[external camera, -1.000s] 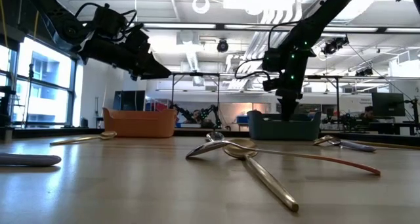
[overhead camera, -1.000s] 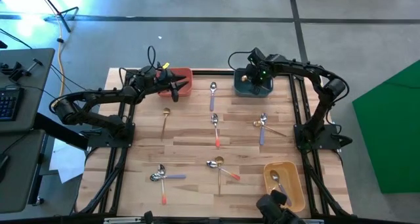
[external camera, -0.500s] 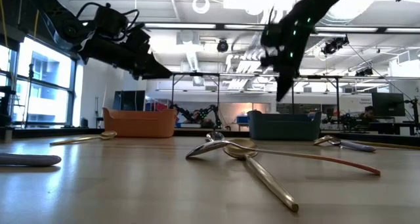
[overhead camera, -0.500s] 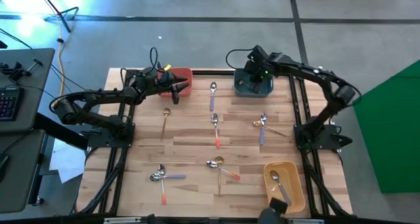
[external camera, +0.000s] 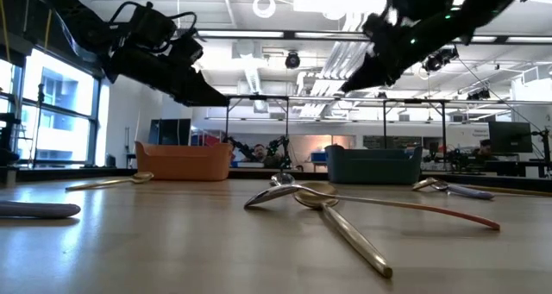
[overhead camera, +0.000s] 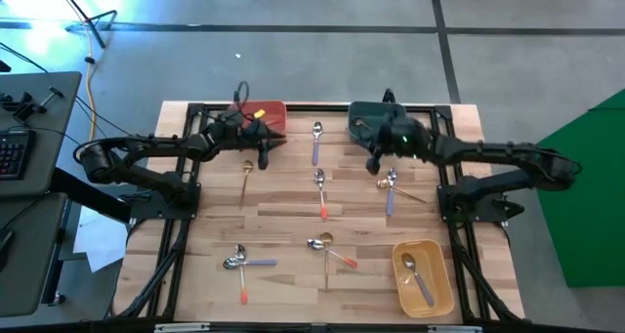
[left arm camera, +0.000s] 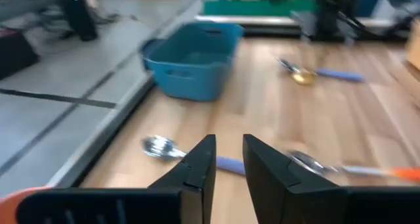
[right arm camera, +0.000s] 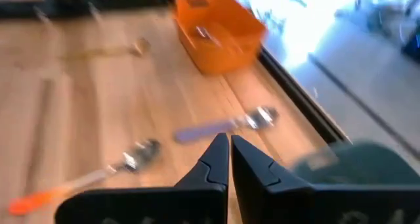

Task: Sort silverware by color (type)
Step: Put the violet spoon into the yellow bin

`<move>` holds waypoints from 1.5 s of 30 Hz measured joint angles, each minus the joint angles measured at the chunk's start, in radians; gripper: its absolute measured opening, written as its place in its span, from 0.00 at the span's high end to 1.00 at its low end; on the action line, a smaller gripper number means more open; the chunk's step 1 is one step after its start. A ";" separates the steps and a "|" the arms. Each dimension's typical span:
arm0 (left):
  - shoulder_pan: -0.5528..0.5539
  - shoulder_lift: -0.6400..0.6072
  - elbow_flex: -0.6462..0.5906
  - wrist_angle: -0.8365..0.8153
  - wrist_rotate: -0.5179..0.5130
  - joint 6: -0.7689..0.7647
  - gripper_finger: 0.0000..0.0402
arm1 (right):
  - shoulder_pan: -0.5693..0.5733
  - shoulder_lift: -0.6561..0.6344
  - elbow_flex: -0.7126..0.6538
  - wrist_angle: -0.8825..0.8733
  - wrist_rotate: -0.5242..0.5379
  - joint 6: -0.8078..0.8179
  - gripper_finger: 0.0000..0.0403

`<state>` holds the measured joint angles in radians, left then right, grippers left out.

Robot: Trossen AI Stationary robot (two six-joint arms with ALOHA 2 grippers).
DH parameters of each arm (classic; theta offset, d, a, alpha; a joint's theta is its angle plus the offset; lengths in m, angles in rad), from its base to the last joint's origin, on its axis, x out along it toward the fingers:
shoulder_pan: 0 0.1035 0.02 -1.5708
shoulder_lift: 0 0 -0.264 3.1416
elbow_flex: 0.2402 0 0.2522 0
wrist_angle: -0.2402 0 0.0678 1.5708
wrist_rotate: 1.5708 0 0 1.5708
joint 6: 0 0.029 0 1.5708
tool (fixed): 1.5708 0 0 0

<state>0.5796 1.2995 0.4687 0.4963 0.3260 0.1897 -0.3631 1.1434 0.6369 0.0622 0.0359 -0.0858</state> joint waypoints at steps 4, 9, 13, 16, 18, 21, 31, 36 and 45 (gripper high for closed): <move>-0.079 0.000 0.046 -0.203 -0.001 0.042 0.89 | 0.120 -0.024 -0.070 0.162 0.043 0.005 1.00; -0.215 0.000 0.072 -0.381 -0.075 0.006 0.96 | 0.215 -0.009 -0.111 0.298 0.070 -0.001 1.00; -0.355 0.000 0.072 -0.479 -0.185 -0.027 1.00 | 0.270 0.020 -0.117 0.318 0.091 -0.001 1.00; -0.471 0.000 0.072 -0.543 -0.288 -0.077 0.99 | 0.305 0.042 -0.118 0.317 0.153 -0.003 1.00; -0.546 0.000 0.072 -0.589 -0.329 -0.124 0.99 | 0.324 0.055 -0.118 0.318 0.179 -0.008 1.00; -0.644 0.000 0.076 -0.679 -0.343 -0.229 0.99 | 0.346 0.069 -0.118 0.316 0.193 -0.012 1.00; -0.941 0.000 0.164 -0.942 -0.482 -0.560 0.85 | 0.413 0.074 -0.118 0.316 0.228 -0.025 1.00; -1.018 0.002 0.169 -0.940 -0.482 -0.642 0.72 | 0.466 0.074 -0.118 0.316 0.315 -0.051 1.00; -1.116 0.065 0.169 -0.852 -0.452 -0.721 0.57 | 0.569 0.074 -0.118 0.316 0.407 -0.025 1.00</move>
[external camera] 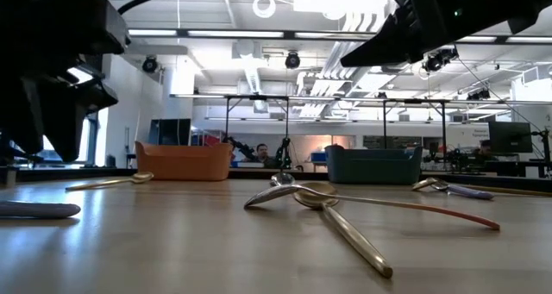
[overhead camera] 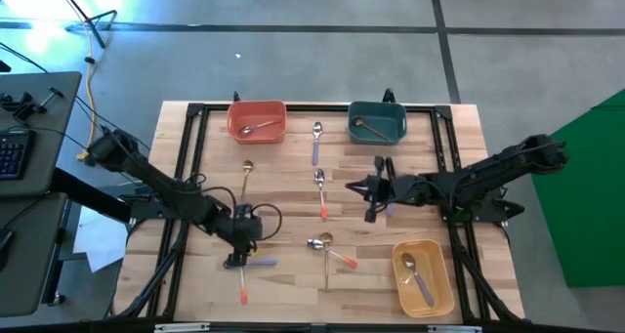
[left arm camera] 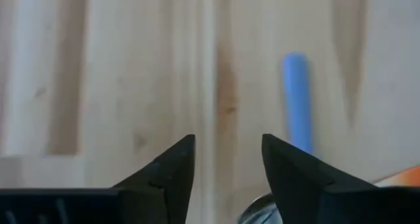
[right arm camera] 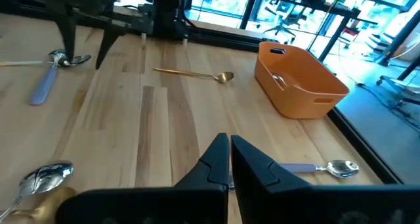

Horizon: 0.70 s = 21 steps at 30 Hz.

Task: Sort silverware by color (type)
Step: Put the violet spoon into the yellow bin

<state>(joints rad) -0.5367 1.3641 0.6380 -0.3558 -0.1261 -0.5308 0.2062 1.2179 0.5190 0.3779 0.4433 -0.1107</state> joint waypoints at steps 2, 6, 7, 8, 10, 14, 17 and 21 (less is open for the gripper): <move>-0.016 0.020 0.000 0.015 0.000 0.000 0.55 | 0.012 0.000 0.000 0.000 0.022 -0.001 1.00; -0.031 0.067 0.002 0.015 0.000 -0.005 0.54 | 0.018 0.000 0.000 -0.001 0.029 0.000 1.00; -0.033 0.080 0.002 0.021 0.001 -0.010 0.54 | 0.018 0.000 0.000 -0.002 0.029 0.001 1.00; -0.037 0.090 0.002 0.024 0.003 -0.015 0.54 | 0.018 0.000 0.000 -0.003 0.029 0.001 1.00; -0.047 0.107 0.002 0.033 0.015 -0.016 0.54 | 0.018 0.000 0.000 -0.004 0.030 0.001 1.00; -0.071 0.126 0.015 0.049 0.048 -0.017 0.54 | 0.018 0.000 0.000 -0.010 0.030 0.000 1.00; -0.077 0.127 0.045 0.048 0.072 -0.017 0.54 | 0.018 0.000 0.000 -0.018 0.030 -0.001 1.00; -0.088 0.131 0.061 0.048 0.081 -0.048 0.54 | 0.018 0.000 0.000 -0.024 0.042 -0.001 1.00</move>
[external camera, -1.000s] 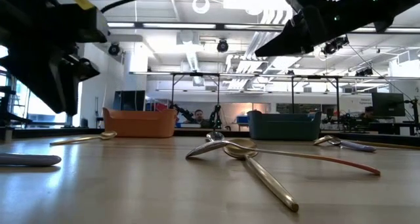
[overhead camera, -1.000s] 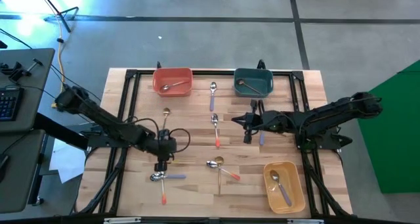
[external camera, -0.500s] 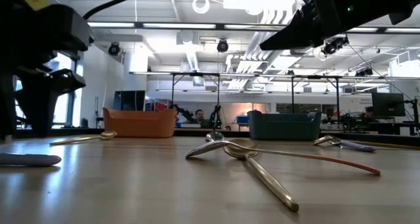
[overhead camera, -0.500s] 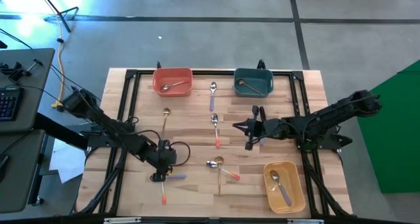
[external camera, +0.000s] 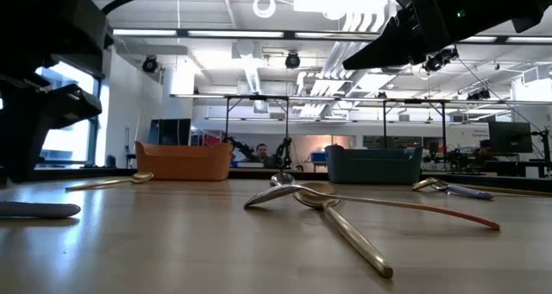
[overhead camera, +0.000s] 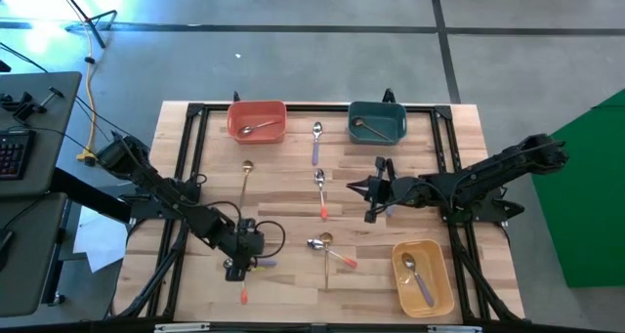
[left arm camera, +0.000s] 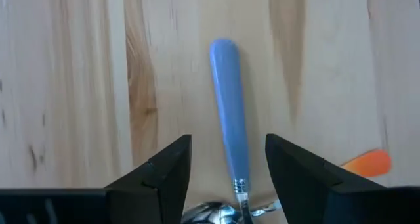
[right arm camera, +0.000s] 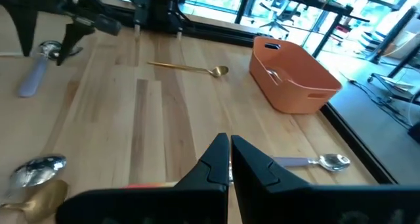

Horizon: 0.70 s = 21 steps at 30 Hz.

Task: Sort silverware by color (type)
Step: Put the violet spoon into the yellow bin

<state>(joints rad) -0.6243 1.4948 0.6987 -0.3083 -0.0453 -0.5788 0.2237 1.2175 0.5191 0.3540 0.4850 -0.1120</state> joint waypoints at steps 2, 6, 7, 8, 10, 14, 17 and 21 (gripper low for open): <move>-0.005 0.025 0.000 -0.018 0.002 -0.028 0.54 | 0.000 0.000 0.000 -0.010 0.022 0.000 1.00; -0.031 0.081 0.002 -0.008 -0.017 -0.046 0.54 | 0.000 0.000 0.000 -0.030 0.031 0.000 1.00; -0.038 0.091 0.002 0.004 -0.026 -0.046 0.54 | 0.000 0.000 0.000 -0.031 0.031 0.000 1.00; -0.044 0.100 0.004 0.016 -0.036 -0.046 0.54 | 0.000 0.000 0.000 -0.030 0.031 0.000 1.00; -0.054 0.109 0.005 0.016 -0.057 -0.047 0.54 | 0.000 0.000 0.000 -0.031 0.031 0.000 1.00; -0.058 0.101 0.003 0.004 -0.071 -0.050 0.55 | 0.000 0.000 0.000 -0.030 0.031 -0.005 1.00; -0.057 0.101 0.003 -0.008 -0.074 -0.039 0.59 | 0.000 0.000 0.000 -0.030 0.031 -0.020 1.00; -0.040 0.102 0.003 -0.040 -0.071 -0.044 0.69 | 0.000 0.000 0.000 -0.030 0.031 -0.027 1.00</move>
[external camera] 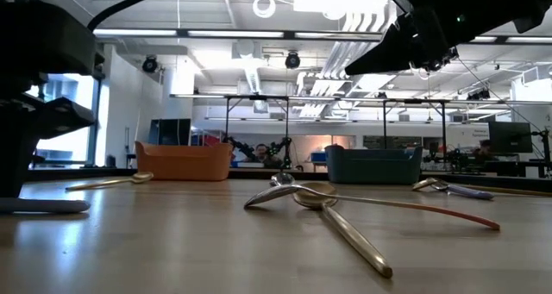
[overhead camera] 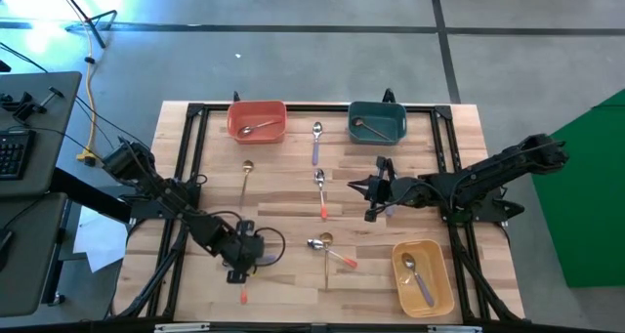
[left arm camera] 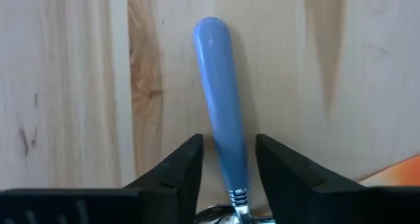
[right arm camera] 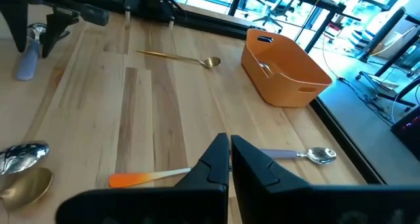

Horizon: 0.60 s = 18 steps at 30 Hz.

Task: Sort silverware by color (type)
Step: Put the violet spoon into the yellow bin

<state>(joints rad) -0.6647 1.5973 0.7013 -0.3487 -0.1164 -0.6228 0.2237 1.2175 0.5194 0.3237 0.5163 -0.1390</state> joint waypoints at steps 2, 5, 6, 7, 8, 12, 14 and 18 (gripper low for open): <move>0.009 0.000 0.000 -0.006 0.002 -0.001 0.74 | 0.000 0.000 0.000 0.000 0.000 0.000 1.00; 0.019 0.001 0.000 -0.011 0.004 0.023 0.80 | 0.000 0.000 0.000 0.000 0.000 0.000 1.00; 0.023 0.001 0.000 -0.013 0.005 0.033 0.82 | 0.000 0.000 0.000 0.000 0.000 0.000 1.00; 0.028 0.000 0.000 -0.014 0.009 0.044 0.83 | 0.000 0.000 0.000 0.000 0.000 0.000 1.00; 0.034 0.000 0.000 -0.015 0.014 0.054 0.85 | 0.000 0.000 0.000 0.000 0.000 0.000 1.00; 0.064 -0.001 -0.001 -0.017 0.035 0.099 0.90 | 0.000 0.000 0.000 0.000 0.000 0.000 1.00; 0.083 -0.001 -0.001 -0.018 0.051 0.124 0.91 | 0.000 0.000 0.000 0.000 0.000 0.000 1.00; 0.126 -0.009 -0.003 -0.019 0.059 0.187 0.92 | 0.000 0.000 0.000 -0.001 0.000 0.000 1.00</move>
<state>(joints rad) -0.5391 1.5879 0.6983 -0.3681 -0.0571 -0.4354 0.2237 1.2175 0.5194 0.3229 0.5167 -0.1393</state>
